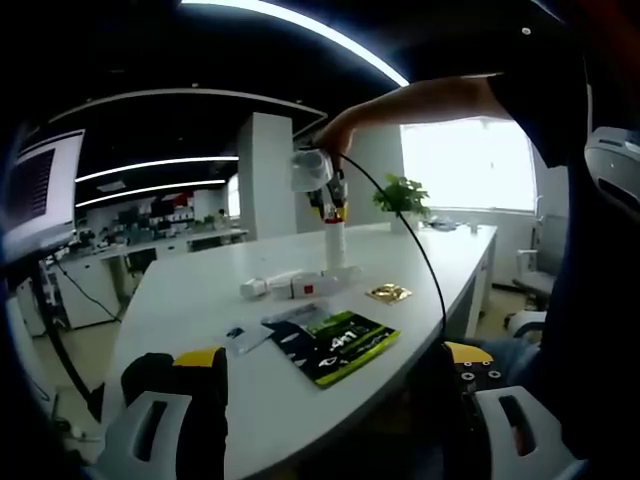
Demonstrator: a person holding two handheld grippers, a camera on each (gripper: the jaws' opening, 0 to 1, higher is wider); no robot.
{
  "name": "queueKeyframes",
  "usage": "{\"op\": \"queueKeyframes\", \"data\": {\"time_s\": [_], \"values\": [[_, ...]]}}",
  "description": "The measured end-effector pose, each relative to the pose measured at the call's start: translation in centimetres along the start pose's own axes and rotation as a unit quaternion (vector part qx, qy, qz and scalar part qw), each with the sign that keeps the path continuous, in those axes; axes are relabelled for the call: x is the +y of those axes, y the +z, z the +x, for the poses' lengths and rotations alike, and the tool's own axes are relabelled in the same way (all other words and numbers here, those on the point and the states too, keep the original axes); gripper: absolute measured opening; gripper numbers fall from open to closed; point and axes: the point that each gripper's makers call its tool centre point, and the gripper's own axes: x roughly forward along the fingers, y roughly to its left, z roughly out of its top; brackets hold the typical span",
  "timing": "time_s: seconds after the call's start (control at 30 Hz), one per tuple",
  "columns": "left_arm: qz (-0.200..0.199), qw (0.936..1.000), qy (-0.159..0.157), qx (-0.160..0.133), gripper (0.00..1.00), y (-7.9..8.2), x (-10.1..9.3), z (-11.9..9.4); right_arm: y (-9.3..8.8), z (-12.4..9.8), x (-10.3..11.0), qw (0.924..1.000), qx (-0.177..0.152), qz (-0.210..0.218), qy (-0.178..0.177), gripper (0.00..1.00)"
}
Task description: Arrange the skincare products in the storage area until every visible bottle or jar stands upright without overlapping.
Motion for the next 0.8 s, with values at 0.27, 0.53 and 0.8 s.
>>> {"op": "queueKeyframes", "data": {"time_s": [0.27, 0.53, 0.8], "values": [[0.0, 1.0, 0.0, 0.002, 0.88, -0.2, 0.0, 0.1, -0.3, 0.4, -0.1, 1.0, -0.001, 0.005, 0.001, 0.36], [-0.001, 1.0, 0.0, 0.003, 0.88, -0.2, 0.1, 0.3, -0.6, 0.9, -0.2, 0.9998, -0.007, 0.015, 0.006, 0.42], [-0.002, 1.0, 0.001, 0.004, 0.88, -0.4, 0.1, 0.4, -0.7, 1.3, 0.0, 0.9996, -0.015, 0.026, 0.004, 0.5]]}}
